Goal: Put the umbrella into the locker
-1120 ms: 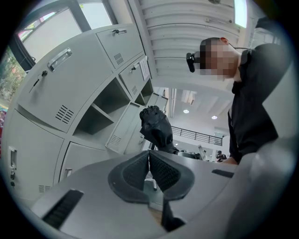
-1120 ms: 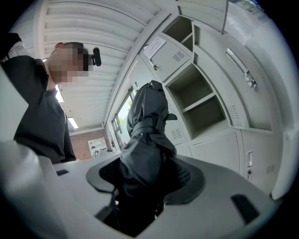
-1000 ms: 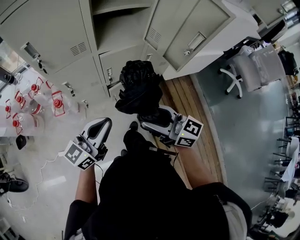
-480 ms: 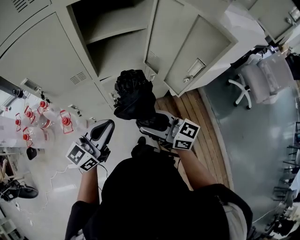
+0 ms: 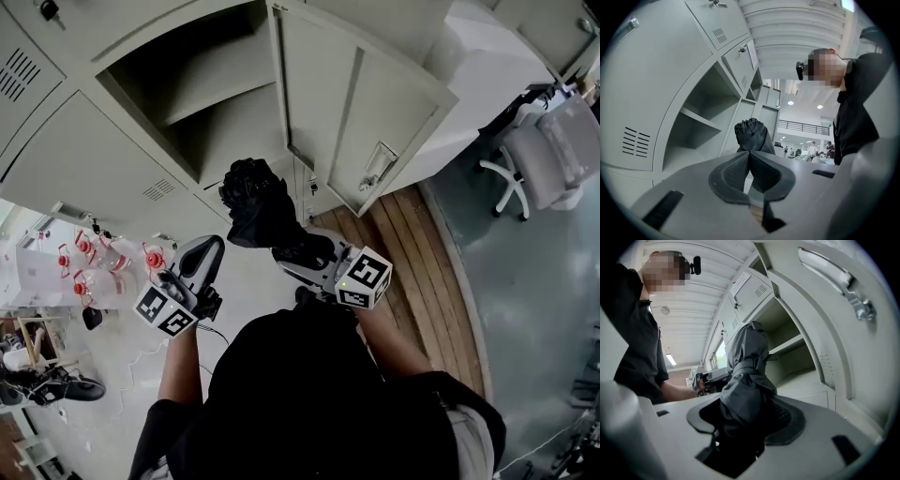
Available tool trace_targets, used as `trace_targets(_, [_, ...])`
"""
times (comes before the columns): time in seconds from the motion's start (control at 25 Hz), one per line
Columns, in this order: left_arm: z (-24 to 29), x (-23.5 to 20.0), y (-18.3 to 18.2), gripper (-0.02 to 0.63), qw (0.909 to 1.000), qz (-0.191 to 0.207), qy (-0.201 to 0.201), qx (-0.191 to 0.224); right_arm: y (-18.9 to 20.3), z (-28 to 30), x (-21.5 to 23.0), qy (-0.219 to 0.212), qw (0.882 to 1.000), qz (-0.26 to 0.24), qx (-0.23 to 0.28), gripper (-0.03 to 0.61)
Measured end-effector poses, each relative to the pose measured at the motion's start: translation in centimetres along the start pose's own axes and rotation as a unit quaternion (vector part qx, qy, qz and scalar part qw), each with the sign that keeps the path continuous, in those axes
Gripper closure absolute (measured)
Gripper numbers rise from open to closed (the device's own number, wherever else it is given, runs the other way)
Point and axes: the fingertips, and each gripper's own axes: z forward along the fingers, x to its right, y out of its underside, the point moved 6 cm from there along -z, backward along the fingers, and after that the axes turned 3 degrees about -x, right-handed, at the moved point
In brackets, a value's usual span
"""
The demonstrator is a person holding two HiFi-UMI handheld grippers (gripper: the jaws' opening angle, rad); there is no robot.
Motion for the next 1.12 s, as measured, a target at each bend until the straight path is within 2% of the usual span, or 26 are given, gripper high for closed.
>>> trace_targets(0.16, [1.3,-0.6,-1.0,0.595,0.9997,0.014,-0.017,-0.006,0.4,0.2,1.3,0.006,1.0,0.014,0.0,0.325])
trace_targets(0.28, [2.2,-1.1,-1.1,0.595,0.9994,0.019,-0.024,-0.016,0.5,1.0,2.3,0.029,0.999,-0.001,-0.016,0.325])
trace_targets(0.64, [3.0,-3.2,1.1,0.595,0.9989,-0.001,-0.029,-0.037,1.2,3.7,5.0,0.066,0.997,0.0,-0.046,0.327])
trace_targets(0.76, [3.8,-4.2,1.1,0.595,0.9993,-0.007,-0.015,-0.035,0.8,4.2,6.0,0.091,0.994,-0.017,-0.062,0.327])
trace_targets(0.96, [5.0,-6.4,0.3,0.595,0.9988,0.007,0.029,-0.039,-0.3,5.9,7.9,0.138,0.986,-0.033,-0.085,0.327])
trace_targets(1.12, [5.0,-8.1,0.3,0.595,0.9972,-0.019,0.061,-0.039,-1.7,7.7,9.1,0.17,0.978,-0.046,-0.11,0.327])
